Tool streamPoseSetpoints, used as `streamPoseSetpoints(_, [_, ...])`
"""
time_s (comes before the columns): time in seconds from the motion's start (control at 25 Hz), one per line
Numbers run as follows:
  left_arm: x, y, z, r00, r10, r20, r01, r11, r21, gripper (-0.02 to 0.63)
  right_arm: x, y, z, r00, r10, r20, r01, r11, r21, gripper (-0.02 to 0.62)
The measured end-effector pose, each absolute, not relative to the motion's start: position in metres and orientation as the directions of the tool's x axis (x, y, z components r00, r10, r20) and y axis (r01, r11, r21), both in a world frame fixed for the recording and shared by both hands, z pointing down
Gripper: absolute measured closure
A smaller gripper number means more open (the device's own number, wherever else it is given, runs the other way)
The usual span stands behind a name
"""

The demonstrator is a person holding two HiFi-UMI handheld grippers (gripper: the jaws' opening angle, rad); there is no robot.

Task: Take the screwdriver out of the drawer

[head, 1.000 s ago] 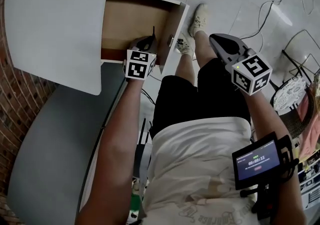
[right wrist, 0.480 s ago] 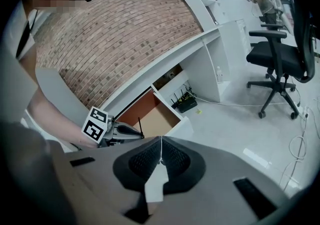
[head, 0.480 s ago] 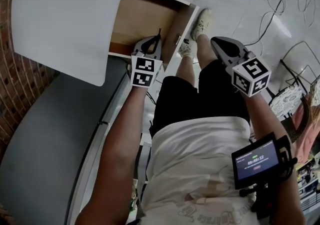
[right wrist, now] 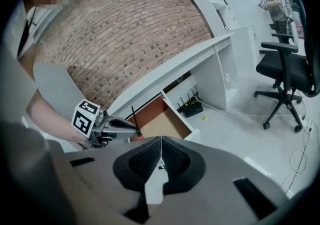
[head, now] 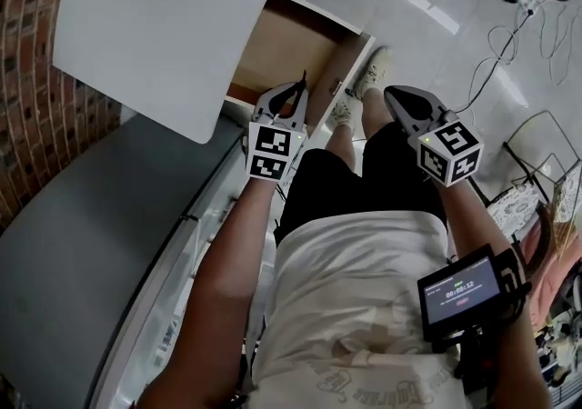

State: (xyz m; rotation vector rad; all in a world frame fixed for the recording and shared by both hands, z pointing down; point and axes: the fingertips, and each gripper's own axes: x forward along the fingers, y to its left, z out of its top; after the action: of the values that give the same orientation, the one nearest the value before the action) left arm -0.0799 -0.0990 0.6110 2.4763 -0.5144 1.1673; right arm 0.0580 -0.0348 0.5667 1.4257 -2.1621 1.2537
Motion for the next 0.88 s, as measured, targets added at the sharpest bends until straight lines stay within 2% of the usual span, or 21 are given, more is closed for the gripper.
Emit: streamPoseSetpoints(0.88, [-0.098,-0.081,0.506,0.667,-0.25,0.702,-0.497,-0.851,0.17,0.558,0.029,-0.056,0.495,-0.501,-0.659,0.562,-0.853,0.263,-0.451,0.572])
